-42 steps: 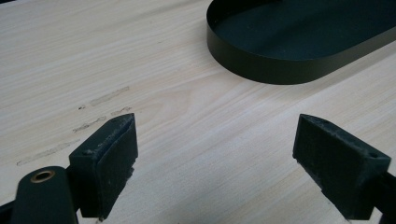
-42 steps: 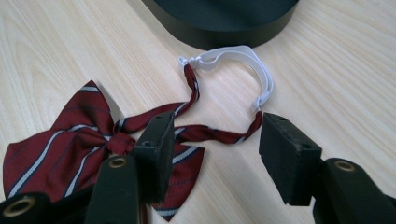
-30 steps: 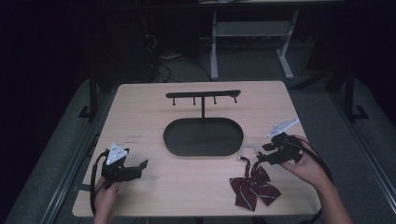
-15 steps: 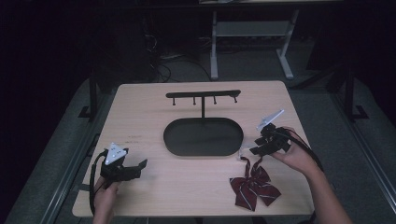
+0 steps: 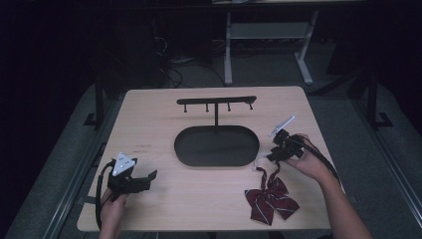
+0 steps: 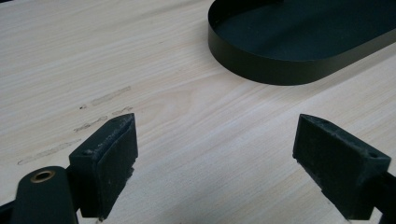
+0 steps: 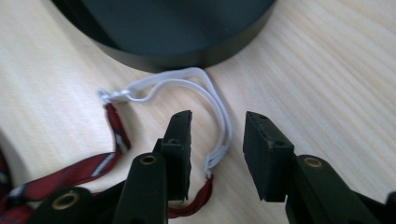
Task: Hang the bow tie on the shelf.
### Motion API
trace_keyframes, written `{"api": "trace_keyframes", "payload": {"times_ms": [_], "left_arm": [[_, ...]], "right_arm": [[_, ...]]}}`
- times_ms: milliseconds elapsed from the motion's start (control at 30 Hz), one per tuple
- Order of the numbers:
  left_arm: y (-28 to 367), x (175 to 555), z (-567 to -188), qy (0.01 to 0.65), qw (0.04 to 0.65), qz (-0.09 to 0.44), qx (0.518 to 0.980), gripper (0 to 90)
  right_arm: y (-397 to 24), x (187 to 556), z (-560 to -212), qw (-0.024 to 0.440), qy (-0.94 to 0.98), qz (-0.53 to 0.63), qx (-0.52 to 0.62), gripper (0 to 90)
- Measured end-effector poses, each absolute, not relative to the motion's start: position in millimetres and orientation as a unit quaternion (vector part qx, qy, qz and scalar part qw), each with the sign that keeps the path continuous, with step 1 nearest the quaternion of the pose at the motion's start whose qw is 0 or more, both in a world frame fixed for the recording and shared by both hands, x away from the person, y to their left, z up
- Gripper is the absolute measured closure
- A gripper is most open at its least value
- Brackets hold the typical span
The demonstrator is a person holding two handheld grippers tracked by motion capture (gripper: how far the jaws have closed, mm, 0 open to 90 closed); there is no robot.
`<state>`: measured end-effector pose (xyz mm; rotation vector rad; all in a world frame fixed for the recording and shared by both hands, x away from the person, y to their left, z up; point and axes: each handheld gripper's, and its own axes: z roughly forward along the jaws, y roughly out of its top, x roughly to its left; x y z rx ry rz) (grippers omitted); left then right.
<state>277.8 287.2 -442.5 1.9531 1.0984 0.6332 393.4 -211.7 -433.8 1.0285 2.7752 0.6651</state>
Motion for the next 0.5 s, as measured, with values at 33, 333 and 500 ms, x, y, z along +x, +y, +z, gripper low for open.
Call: {"api": "trace_keyframes", "payload": {"times_ms": [33, 333, 500], "left_arm": [[287.2, 277.8, -442.5, 0.433, 0.395, 0.25, 0.77, 13.5], [287.4, 277.8, -442.6, 0.434, 0.396, 0.25, 0.77, 13.6], [287.6, 277.8, -442.5, 0.433, 0.396, 0.25, 0.77, 13.5]], "right_arm": [[-211.7, 393.4, -433.8, 0.054, 0.914, 0.219, 0.339, 61.8], [-207.4, 396.4, -442.4, 0.066, 0.919, 0.189, 0.339, 72.2], [-205.5, 396.1, -444.9, 0.068, 0.921, 0.179, 0.338, 77.9]]}}
